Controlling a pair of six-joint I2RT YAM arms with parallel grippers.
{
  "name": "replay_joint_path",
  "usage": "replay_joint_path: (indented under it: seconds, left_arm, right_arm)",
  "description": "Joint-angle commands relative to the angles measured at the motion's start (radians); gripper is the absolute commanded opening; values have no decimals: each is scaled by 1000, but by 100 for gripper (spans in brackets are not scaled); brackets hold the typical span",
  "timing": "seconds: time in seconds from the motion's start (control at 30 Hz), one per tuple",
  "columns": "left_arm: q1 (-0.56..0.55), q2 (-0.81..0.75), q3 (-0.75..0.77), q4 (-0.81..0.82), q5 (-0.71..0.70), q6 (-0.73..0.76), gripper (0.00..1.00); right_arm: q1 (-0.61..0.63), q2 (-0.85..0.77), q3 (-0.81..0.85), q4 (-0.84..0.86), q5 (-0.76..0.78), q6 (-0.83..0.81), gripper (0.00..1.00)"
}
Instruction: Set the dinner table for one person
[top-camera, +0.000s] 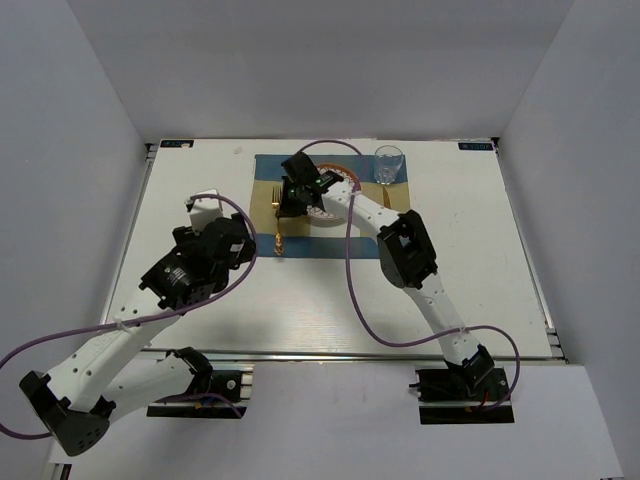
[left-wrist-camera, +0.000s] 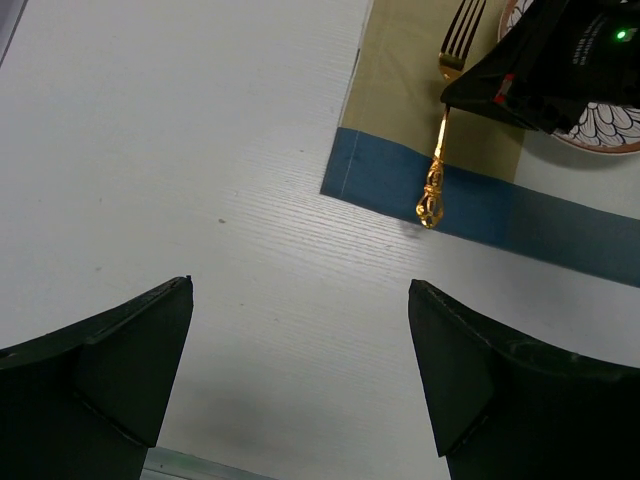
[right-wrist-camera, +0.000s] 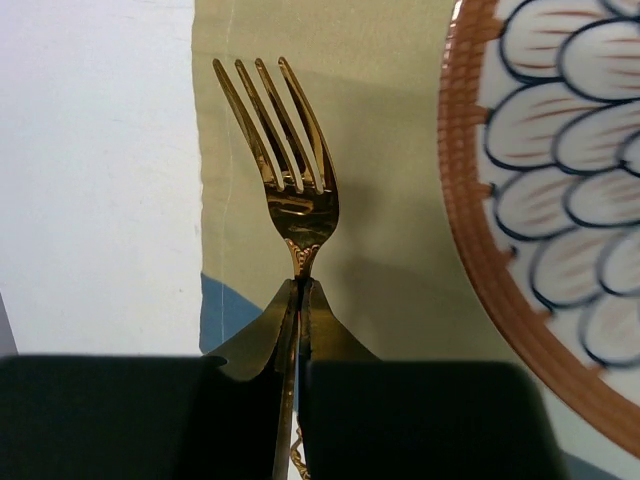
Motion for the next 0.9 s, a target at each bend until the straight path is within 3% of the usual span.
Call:
replay_joint_path:
  seconds: [0.0, 0.87]
  left_arm:
    - [7, -34, -11, -4, -32, -17, 98]
    - [16, -66, -25, 33, 45, 17, 98]
  right_arm:
    - [16, 44, 79, 65, 6, 78, 0]
    - [10, 140, 142, 186, 10, 128, 0]
